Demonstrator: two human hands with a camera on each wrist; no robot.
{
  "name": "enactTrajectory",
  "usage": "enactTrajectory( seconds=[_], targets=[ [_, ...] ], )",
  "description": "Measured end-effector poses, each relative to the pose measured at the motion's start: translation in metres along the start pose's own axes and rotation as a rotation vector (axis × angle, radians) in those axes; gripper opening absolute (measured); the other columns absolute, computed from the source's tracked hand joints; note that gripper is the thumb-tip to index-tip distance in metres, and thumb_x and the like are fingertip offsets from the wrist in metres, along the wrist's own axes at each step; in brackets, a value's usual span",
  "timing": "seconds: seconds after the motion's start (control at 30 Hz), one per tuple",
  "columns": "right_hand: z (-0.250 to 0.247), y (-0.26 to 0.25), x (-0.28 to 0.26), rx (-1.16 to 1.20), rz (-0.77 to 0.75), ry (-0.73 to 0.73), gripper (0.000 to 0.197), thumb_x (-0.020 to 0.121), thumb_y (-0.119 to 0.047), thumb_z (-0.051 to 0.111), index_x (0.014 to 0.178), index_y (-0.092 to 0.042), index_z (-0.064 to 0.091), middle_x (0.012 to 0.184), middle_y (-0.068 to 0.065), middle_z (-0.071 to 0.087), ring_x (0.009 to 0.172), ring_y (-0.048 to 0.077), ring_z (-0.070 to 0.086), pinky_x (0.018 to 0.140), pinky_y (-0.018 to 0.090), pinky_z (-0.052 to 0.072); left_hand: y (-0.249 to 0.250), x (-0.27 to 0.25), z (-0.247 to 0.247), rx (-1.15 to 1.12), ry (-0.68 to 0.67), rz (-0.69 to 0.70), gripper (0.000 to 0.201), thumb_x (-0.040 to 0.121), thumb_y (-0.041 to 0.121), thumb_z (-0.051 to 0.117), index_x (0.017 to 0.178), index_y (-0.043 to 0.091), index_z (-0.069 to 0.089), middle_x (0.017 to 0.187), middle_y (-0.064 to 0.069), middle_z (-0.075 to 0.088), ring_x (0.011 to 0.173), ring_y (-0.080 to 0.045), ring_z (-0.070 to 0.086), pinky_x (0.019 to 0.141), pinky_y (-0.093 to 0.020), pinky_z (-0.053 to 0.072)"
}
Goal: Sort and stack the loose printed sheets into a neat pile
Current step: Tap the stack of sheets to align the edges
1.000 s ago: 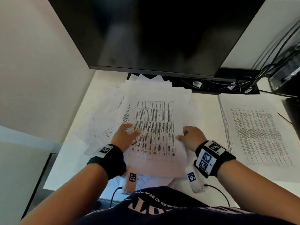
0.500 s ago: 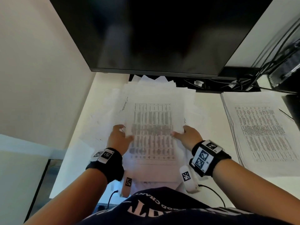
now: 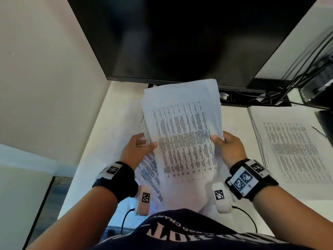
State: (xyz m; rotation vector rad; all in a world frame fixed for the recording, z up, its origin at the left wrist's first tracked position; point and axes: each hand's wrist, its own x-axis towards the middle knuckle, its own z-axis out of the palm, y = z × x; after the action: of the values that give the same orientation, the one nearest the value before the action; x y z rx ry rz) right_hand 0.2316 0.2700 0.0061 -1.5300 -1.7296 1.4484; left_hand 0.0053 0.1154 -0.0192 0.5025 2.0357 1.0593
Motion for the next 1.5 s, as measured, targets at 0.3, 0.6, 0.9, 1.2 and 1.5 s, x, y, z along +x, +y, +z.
enactTrajectory(
  seconds=[0.3, 0.6, 0.9, 1.2, 1.5],
  targets=[
    [0.022, -0.015, -0.011, 0.018, 0.119, -0.173, 0.056, 0.094, -0.059, 0.024, 0.071, -0.017, 0.055, 0.064, -0.005, 0.052, 0.064, 0.012, 0.050, 0.070, 0.028, 0.039, -0.010, -0.021, -0.021, -0.330, 0.017, -0.038, 0.064, 0.038, 0.049, 0.093, 0.084, 0.011, 0.070, 0.099, -0.006, 0.072, 0.092, -0.022, 0.068, 0.094, -0.046, 0.050],
    [0.057, 0.011, 0.018, -0.579, 0.124, -0.349, 0.021, 0.084, -0.023, 0.061, 0.102, -0.013, 0.062, 0.089, -0.001, 0.062, 0.084, 0.021, 0.060, 0.077, 0.030, 0.049, -0.021, -0.085, -0.049, -0.479, -0.180, 0.071, 0.069, 0.023, 0.019, 0.095, 0.088, 0.006, 0.074, 0.093, -0.018, 0.075, 0.090, -0.033, 0.072, 0.068, -0.032, 0.059],
    [0.045, 0.003, 0.022, -0.547, 0.127, -0.147, 0.016, 0.094, -0.030, 0.054, 0.092, -0.014, 0.052, 0.083, 0.006, 0.056, 0.091, 0.022, 0.052, 0.065, 0.023, 0.035, -0.028, -0.109, -0.068, -0.478, -0.198, 0.098, 0.086, 0.022, 0.031, 0.098, 0.095, -0.004, 0.069, 0.095, -0.024, 0.073, 0.090, -0.036, 0.071, 0.068, -0.032, 0.058],
    [0.057, 0.006, 0.018, -0.518, 0.296, -0.251, 0.046, 0.094, -0.044, 0.049, 0.113, -0.004, 0.061, 0.111, 0.015, 0.063, 0.102, 0.030, 0.059, 0.081, 0.029, 0.043, -0.026, -0.117, -0.074, -0.431, -0.264, 0.103, 0.070, 0.020, 0.041, 0.096, 0.078, 0.008, 0.079, 0.087, -0.018, 0.075, 0.084, -0.027, 0.073, 0.068, -0.026, 0.057],
    [0.051, 0.011, 0.020, -0.328, 0.109, -0.178, 0.027, 0.087, -0.012, 0.061, 0.114, -0.006, 0.061, 0.108, 0.008, 0.065, 0.097, 0.023, 0.060, 0.084, 0.030, 0.045, -0.026, -0.106, -0.073, -0.460, -0.078, 0.151, 0.087, 0.029, 0.044, 0.095, 0.098, -0.004, 0.072, 0.098, -0.018, 0.074, 0.095, -0.031, 0.071, 0.074, -0.032, 0.058]
  ],
)
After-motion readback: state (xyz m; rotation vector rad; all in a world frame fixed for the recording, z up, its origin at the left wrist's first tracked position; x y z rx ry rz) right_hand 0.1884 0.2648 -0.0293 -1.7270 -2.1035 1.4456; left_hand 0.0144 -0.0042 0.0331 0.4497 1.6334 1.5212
